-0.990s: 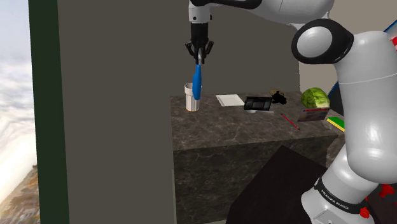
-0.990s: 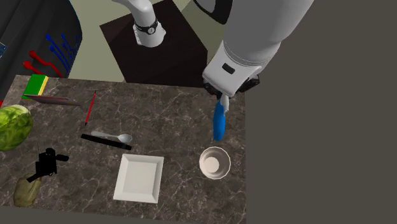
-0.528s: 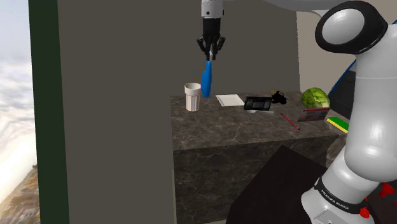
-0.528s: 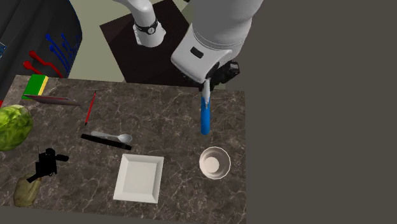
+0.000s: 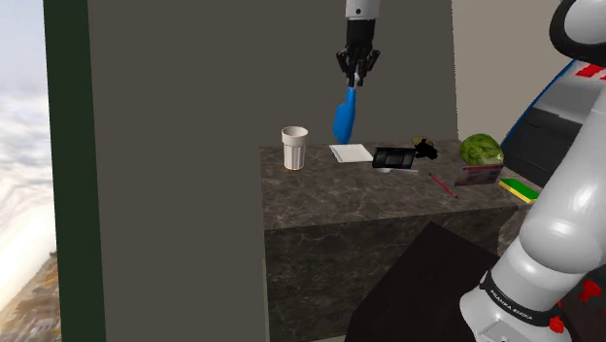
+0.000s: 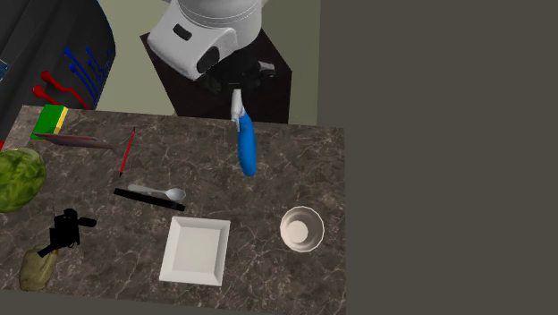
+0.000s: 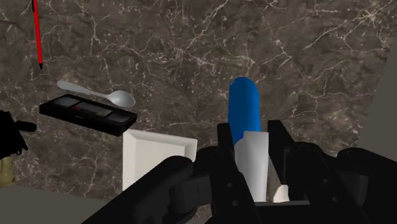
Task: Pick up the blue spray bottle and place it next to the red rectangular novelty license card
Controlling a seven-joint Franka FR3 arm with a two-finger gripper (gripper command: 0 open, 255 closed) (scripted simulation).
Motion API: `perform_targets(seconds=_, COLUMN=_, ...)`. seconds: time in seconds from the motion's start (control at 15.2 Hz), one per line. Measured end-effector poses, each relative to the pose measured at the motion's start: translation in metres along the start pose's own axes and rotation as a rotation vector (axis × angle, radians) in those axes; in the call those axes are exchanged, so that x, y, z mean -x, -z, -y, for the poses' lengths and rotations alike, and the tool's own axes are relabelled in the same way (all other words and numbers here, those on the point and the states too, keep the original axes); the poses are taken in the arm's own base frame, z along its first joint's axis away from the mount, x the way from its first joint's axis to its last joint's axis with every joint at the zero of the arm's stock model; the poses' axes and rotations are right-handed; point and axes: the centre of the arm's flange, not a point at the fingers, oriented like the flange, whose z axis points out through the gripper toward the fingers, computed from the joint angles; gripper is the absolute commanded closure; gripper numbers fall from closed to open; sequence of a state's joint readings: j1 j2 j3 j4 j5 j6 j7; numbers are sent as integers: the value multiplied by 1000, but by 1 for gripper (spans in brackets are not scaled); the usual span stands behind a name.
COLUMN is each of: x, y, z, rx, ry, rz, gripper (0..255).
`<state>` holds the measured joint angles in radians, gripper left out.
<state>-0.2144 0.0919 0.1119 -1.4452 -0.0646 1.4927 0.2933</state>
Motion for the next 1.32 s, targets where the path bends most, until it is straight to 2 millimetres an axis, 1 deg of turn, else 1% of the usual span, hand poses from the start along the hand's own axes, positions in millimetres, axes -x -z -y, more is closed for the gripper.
perform_targets(seconds=0.07, x=6, y=1, z=-12, rx=0, ry=0, rz=-1, gripper=255)
perform_targets(seconds=0.13, x=8, y=1, z=-24, rx=0, ry=0, rz=-1, gripper=255)
perform_targets(seconds=0.26, x=23, y=4, z=-49, rx=0, ry=0, rz=0, gripper=255)
perform_targets(seconds=0.4, x=33, y=10, z=-73, rx=0, ry=0, rz=-1, gripper=255)
perform_targets(seconds=0.46, x=40, y=8, z=-86, rx=0, ry=0, rz=0, gripper=255)
perform_targets(seconds=0.66, x=50, y=17, z=-120, rx=0, ry=0, rz=-1, gripper=255)
perform_targets(seconds=0.73, x=57, y=20, z=-134, rx=0, ry=0, rz=0, gripper=255)
perform_targets(seconds=1.12, x=90, y=26, z=-208, rx=0, ry=-1, rz=0, gripper=255)
perform_targets(seconds=1.25, x=100, y=30, z=-228, rx=0, ry=0, rz=0, gripper=255)
perform_targets(seconds=1.32, x=105, y=31, z=-241, rx=0, ry=0, rz=-1, gripper=255)
